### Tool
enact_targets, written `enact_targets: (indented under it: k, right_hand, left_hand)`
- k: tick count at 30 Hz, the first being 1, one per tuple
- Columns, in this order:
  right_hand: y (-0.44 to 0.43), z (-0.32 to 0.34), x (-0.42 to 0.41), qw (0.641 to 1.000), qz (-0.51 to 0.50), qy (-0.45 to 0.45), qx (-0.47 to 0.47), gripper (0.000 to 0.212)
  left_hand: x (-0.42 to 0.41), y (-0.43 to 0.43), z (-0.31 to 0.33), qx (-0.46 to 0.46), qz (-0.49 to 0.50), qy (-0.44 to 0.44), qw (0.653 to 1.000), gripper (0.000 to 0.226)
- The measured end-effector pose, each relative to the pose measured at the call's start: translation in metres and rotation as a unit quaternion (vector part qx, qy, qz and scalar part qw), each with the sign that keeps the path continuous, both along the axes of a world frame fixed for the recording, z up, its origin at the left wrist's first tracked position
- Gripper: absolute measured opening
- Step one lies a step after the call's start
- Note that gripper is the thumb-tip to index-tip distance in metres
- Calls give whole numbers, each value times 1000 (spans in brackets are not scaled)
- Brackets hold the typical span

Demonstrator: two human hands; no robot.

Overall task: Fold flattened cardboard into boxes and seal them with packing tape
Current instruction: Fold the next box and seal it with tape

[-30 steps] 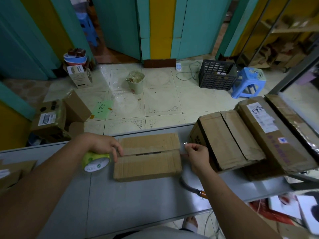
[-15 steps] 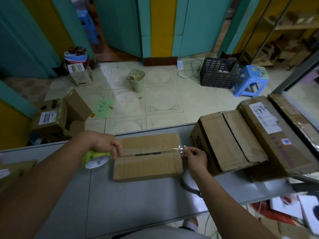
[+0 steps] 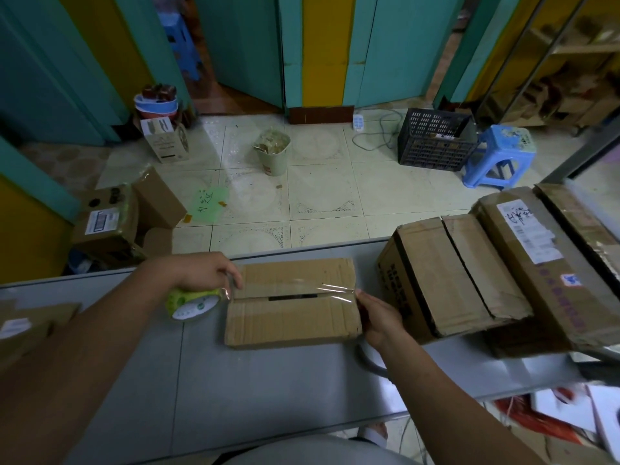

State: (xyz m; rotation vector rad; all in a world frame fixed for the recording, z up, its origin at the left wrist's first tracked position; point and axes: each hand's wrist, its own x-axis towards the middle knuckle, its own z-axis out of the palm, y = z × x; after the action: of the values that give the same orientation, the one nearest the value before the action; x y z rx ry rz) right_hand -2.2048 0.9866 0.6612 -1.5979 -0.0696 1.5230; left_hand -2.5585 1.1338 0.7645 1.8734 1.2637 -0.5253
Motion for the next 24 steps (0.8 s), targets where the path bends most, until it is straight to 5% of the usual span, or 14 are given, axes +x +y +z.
enact_targets:
  k: [6, 10, 24]
  right_hand:
    - [-2, -2, 3, 999, 0, 34, 6, 28]
    - [3, 2, -4, 999, -17, 45, 6, 29]
    - [3, 4, -7, 1000, -6, 12, 1, 29]
  left_hand:
    - [-18, -6, 21, 51, 43, 63, 996, 52]
    - [-32, -18, 19, 48, 77, 16, 996, 26]
    - [-29, -31, -25, 82, 11, 1, 997, 17]
